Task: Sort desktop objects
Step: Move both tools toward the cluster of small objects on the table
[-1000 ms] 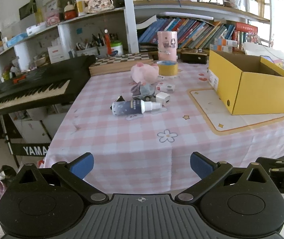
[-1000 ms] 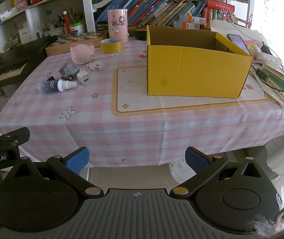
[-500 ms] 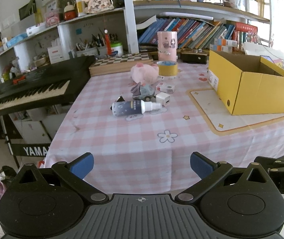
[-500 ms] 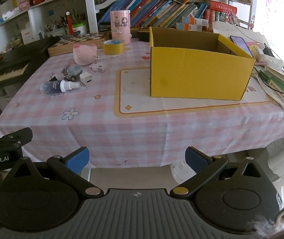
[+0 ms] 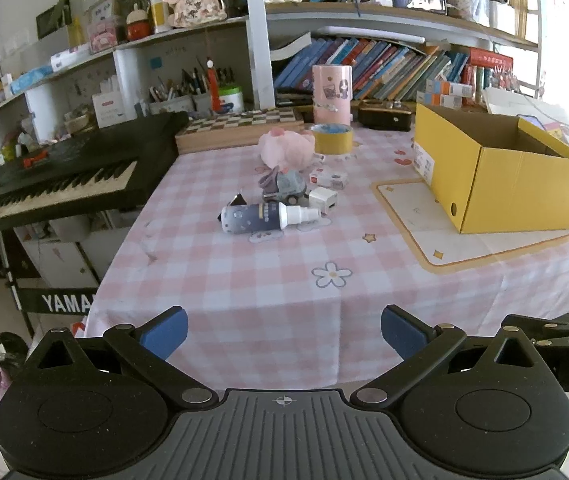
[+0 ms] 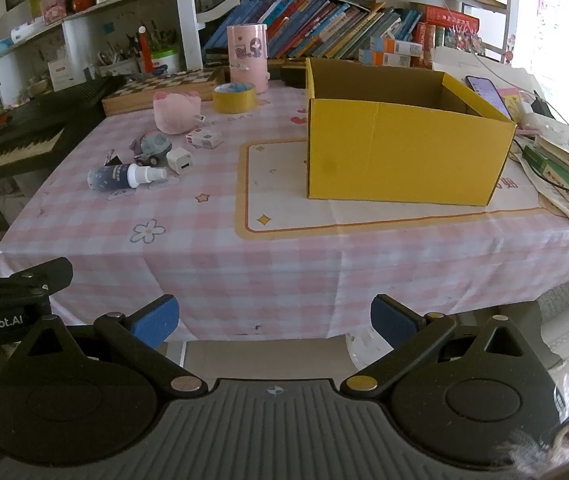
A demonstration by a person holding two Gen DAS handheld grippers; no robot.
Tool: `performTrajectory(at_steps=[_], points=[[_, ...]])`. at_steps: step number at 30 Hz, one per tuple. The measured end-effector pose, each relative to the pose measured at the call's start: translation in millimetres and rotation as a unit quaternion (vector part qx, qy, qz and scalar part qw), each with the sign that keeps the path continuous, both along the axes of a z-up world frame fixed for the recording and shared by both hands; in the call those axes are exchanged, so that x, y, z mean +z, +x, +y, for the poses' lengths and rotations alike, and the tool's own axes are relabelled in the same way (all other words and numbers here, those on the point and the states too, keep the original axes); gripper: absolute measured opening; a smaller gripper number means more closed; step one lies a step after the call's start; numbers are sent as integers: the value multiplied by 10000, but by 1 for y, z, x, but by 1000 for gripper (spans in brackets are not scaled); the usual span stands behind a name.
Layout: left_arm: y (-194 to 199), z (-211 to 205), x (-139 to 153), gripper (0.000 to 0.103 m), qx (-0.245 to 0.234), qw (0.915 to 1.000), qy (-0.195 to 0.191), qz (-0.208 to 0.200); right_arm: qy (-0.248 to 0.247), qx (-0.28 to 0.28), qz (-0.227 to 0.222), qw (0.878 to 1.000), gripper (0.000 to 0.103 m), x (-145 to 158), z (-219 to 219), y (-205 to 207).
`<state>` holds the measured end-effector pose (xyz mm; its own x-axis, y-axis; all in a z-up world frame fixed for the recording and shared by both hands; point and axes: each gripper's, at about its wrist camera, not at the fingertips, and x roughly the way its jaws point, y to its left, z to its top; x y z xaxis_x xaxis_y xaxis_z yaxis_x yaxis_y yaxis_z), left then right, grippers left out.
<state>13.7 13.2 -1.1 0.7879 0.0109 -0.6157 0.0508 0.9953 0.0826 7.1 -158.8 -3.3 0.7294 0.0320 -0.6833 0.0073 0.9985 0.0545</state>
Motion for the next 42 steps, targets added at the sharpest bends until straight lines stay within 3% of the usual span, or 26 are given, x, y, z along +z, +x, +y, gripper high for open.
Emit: performTrajectory(at_steps=[42], points=[[-3,6,1,103,-112,9999,-60,-23,-55,186,-6,9998,101,2,14,1]])
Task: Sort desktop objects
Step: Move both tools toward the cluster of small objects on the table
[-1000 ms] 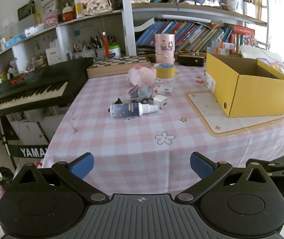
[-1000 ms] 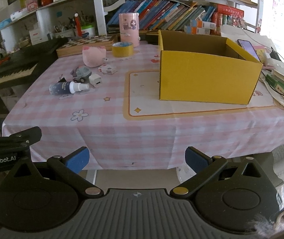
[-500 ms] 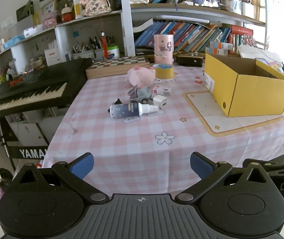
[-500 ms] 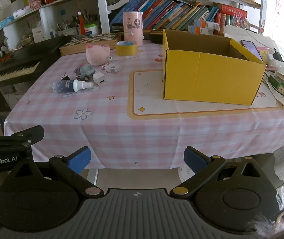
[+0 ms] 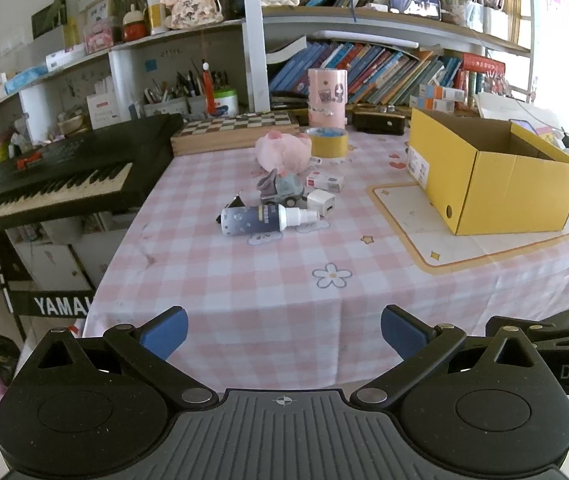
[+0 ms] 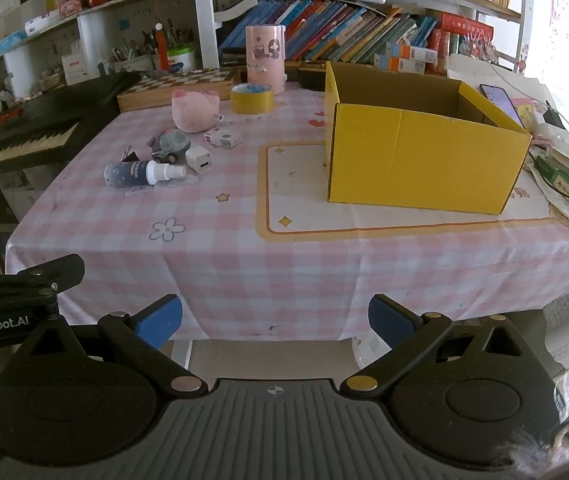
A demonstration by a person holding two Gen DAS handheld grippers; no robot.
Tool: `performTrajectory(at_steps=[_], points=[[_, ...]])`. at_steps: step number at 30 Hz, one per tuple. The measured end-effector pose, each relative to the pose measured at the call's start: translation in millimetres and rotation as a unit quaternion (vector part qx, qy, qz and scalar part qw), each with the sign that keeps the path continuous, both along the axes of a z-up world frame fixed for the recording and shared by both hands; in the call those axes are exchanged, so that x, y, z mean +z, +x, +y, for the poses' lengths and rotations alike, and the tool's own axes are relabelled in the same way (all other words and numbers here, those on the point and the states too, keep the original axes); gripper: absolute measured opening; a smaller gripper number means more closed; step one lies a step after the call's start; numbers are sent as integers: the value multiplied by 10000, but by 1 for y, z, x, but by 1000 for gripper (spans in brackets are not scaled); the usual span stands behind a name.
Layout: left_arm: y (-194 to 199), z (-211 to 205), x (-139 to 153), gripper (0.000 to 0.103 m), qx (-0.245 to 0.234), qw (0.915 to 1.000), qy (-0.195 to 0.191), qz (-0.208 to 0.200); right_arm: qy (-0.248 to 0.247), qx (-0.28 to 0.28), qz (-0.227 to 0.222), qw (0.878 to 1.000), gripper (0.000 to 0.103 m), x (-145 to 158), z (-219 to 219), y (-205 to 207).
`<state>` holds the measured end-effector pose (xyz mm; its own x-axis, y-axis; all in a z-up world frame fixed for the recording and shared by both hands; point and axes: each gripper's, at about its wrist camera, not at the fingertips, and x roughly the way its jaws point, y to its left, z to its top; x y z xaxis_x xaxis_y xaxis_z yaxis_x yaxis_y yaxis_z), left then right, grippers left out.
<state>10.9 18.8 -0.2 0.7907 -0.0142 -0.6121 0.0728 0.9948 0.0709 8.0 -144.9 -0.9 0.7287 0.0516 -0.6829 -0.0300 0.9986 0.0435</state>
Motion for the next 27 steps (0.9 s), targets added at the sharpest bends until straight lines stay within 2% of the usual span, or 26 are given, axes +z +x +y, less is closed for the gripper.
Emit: performTrajectory(at_steps=[17,27], points=[[-4,8,2,103,-218,9996,145,-122,30,-129,54,9999,98,0,9,-4],[-6,15,3,103,-192,9996,97,-178,-18,-66,-11,10000,98,3,15,-6]])
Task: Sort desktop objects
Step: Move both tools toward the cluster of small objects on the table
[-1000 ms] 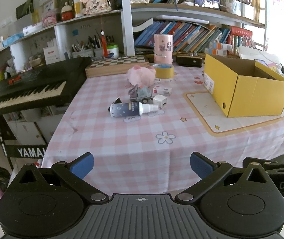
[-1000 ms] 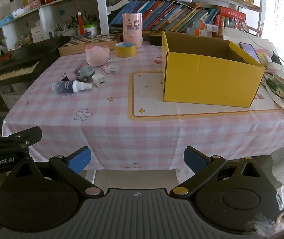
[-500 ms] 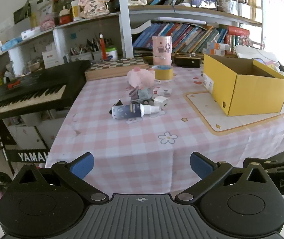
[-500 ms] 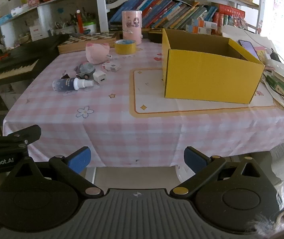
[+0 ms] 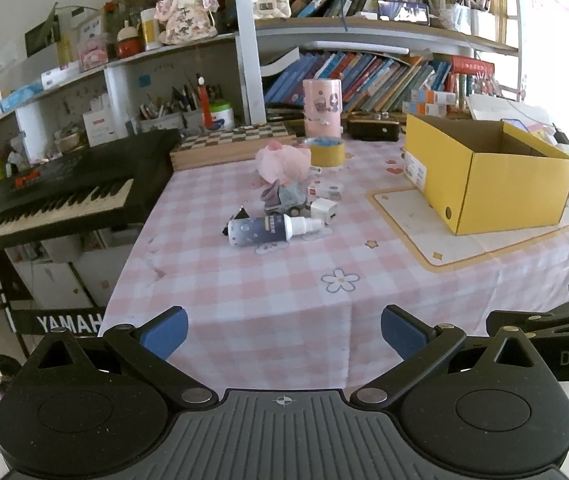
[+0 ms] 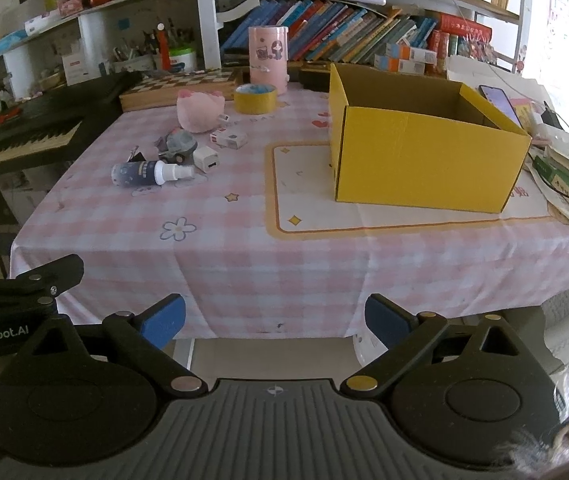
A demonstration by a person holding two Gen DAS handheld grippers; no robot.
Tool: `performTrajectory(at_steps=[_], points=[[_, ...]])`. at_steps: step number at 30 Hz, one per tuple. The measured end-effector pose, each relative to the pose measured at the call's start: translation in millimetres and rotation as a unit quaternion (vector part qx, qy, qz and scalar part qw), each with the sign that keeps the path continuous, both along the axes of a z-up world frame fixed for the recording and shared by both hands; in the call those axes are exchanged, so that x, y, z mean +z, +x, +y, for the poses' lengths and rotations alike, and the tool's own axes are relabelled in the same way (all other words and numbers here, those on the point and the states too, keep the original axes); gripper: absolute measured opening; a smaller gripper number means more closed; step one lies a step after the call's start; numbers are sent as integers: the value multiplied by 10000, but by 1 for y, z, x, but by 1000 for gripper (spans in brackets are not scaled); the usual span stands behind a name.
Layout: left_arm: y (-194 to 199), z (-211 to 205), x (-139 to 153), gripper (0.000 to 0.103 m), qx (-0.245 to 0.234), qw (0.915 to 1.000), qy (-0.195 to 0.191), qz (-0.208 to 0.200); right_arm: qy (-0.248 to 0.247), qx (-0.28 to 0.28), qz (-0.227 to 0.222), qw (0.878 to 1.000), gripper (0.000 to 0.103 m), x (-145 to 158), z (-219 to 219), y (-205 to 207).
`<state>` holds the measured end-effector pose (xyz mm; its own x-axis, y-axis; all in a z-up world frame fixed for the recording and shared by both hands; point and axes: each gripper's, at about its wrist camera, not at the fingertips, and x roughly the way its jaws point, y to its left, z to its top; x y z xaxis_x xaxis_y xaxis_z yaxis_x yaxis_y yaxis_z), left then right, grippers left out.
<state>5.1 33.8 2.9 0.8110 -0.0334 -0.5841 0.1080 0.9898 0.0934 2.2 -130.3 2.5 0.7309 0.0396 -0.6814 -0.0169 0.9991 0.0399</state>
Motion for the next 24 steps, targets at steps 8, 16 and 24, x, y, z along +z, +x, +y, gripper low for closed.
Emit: performTrajectory(at_steps=[8,16,24], points=[[0,2,0,103,23,10000,-11,27,-3,36,-19,10000,98,1,2,1],[0,8,0,103,91,9999,-28,89,25,102,-11,9999,98,1,5,4],[1,14,1,103,275,9995,17,139,32,337,-33,9994,98,3,14,9]])
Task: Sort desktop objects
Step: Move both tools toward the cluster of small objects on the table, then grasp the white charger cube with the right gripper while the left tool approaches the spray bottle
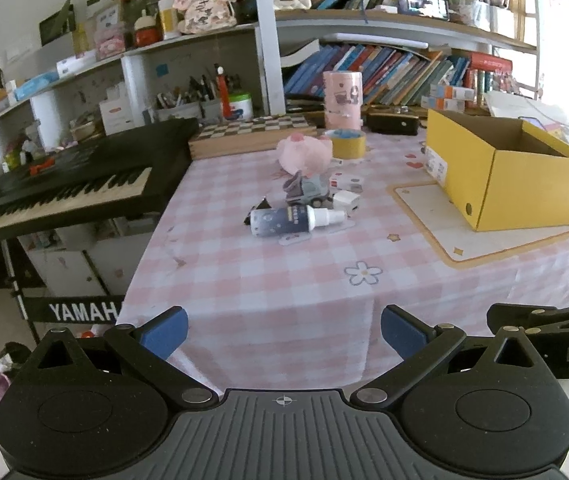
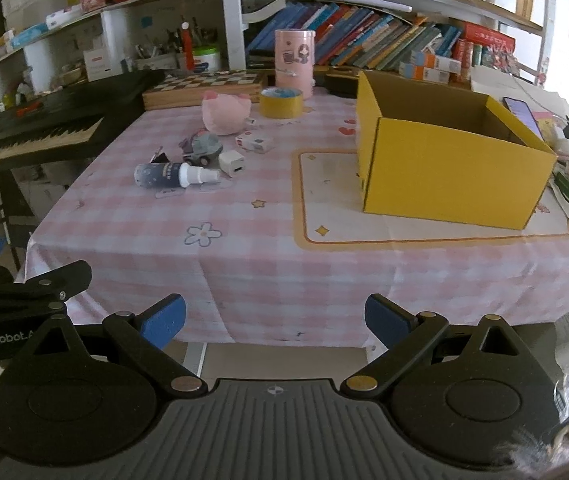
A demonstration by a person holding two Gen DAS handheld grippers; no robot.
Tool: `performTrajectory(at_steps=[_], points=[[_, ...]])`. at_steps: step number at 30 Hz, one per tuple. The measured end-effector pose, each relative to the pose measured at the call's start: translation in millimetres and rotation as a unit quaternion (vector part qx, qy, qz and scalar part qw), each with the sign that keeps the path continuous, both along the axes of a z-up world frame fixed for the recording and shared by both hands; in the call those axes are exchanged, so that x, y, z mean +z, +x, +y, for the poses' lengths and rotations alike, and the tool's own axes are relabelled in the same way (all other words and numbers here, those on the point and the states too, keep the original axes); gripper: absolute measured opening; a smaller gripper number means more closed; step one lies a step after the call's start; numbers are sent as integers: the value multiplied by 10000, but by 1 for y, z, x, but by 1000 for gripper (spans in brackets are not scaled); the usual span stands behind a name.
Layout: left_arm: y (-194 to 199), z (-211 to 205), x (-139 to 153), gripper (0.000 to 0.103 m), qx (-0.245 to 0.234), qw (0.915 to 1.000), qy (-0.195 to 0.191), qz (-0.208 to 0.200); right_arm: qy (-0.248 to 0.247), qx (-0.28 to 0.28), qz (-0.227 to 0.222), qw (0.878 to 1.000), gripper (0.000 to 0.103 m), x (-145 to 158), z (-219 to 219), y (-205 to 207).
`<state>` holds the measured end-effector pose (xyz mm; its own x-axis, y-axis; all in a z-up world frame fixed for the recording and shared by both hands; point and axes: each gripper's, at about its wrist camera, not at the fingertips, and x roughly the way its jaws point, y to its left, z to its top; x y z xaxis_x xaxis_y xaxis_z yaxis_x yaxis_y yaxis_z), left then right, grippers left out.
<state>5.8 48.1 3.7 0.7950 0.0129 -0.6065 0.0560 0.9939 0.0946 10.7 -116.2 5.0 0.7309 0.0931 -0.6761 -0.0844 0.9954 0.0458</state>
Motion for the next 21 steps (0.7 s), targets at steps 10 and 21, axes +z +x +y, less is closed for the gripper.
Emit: performTrajectory(at_steps=[10,21], points=[[7,10,-2,103,210,9998,14,72,53,240,50,9997,95,-2,10,14],[31,23,-5,103,290,9991,-298,113,54,523,123,9985,82,-6,19,48]])
